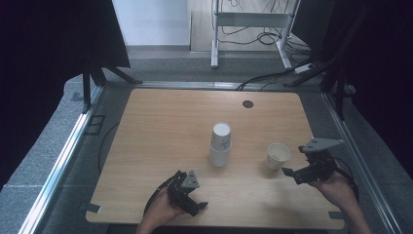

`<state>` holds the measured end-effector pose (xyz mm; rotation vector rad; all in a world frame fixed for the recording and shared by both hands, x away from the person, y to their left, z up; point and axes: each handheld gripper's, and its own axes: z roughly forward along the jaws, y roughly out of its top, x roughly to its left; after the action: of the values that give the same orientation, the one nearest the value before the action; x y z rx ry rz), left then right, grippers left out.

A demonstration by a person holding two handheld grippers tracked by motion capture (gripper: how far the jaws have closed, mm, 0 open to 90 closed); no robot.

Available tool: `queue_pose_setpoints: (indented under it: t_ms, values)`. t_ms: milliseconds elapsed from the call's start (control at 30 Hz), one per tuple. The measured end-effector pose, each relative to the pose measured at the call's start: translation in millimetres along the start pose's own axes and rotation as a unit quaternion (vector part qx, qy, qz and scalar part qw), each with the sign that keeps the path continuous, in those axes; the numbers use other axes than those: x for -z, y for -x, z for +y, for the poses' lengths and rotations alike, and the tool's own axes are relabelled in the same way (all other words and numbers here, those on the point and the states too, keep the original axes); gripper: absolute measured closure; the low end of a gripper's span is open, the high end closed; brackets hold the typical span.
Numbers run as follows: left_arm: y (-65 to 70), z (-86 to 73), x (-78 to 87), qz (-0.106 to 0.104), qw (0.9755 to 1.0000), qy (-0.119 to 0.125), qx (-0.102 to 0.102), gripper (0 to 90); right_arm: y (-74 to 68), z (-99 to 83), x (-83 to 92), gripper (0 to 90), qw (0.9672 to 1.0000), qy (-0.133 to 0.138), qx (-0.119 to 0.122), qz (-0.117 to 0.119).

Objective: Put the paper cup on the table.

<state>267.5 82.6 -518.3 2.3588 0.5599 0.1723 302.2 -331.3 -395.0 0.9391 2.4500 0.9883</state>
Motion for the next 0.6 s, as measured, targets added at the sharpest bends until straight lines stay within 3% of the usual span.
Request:
queue_pose_setpoints:
  t_ms: [200, 600]
  values:
    - [-0.4, 0.0, 0.4, 0.0, 1.0, -0.003, -0.003, 0.0, -5.2, -18.0, -4.6, 0.0, 0.9994, 0.024, -0.024, -0.009]
    - [0.4, -0.2, -0.2, 0.001, 1.0, 0.002, 0.005, 0.0, -10.2, -57.1, -28.9, 0.0, 0.9972, 0.019, -0.063, -0.035]
